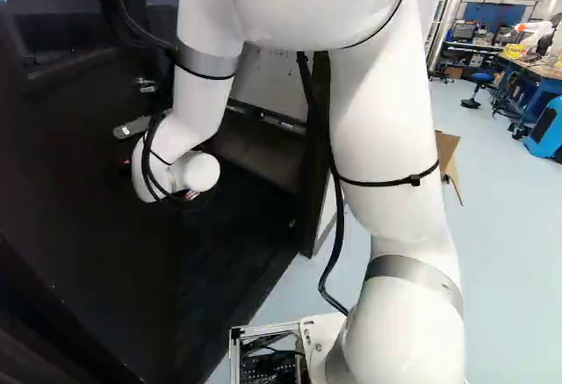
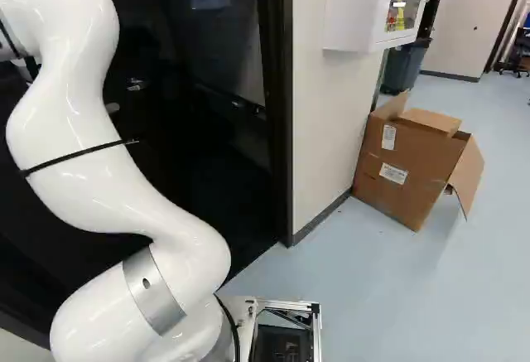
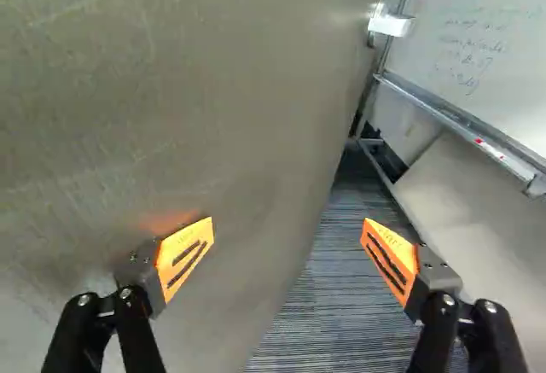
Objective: Open the door and move inside
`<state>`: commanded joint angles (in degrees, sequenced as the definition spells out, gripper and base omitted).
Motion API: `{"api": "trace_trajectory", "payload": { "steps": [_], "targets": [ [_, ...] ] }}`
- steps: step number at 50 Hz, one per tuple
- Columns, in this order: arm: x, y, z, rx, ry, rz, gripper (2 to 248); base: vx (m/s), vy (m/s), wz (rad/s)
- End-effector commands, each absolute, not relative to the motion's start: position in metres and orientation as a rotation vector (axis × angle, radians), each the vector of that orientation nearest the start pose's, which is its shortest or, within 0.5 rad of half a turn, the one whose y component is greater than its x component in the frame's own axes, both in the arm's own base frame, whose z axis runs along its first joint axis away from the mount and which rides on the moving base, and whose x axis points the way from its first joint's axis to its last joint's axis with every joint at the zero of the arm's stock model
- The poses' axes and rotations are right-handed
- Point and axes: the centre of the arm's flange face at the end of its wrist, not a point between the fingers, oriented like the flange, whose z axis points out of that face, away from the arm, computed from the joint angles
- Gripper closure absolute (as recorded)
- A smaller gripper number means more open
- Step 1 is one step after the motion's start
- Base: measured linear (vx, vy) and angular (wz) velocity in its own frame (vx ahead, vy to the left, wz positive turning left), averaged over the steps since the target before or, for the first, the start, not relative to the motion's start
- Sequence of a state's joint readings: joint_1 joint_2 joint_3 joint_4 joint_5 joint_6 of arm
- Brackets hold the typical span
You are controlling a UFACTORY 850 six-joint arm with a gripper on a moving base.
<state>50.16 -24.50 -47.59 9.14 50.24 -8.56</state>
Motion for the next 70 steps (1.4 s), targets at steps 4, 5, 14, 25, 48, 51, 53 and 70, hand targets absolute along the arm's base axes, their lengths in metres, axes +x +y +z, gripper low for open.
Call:
{"api": "trace_trajectory", "payload": {
  "steps": [4, 5, 14, 25, 48, 51, 53, 70],
  "targets": [
    [0.359, 0.422, 0.360, -2.045, -0.930, -1.574, 3, 0.000, 0.000, 0.000],
    [0.358, 0.424, 0.360, -2.041, -0.935, -1.573, 3, 0.000, 0.000, 0.000],
    [0.351, 0.434, 0.359, -2.004, -0.982, -1.561, 3, 0.000, 0.000, 0.000],
    [0.343, 0.445, 0.359, -1.959, -1.040, -1.545, 3, 0.000, 0.000, 0.000],
    [0.327, 0.459, 0.359, -1.864, -1.159, -1.514, 3, 0.000, 0.000, 0.000],
    [0.325, 0.461, 0.359, -1.852, -1.175, -1.510, 3, 0.000, 0.000, 0.000],
    [0.323, 0.462, 0.359, -1.843, -1.185, -1.507, 3, 0.000, 0.000, 0.000],
    [0.312, 0.468, 0.359, -1.778, -1.262, -1.484, 3, 0.000, 0.000, 0.000]
  ]
}}
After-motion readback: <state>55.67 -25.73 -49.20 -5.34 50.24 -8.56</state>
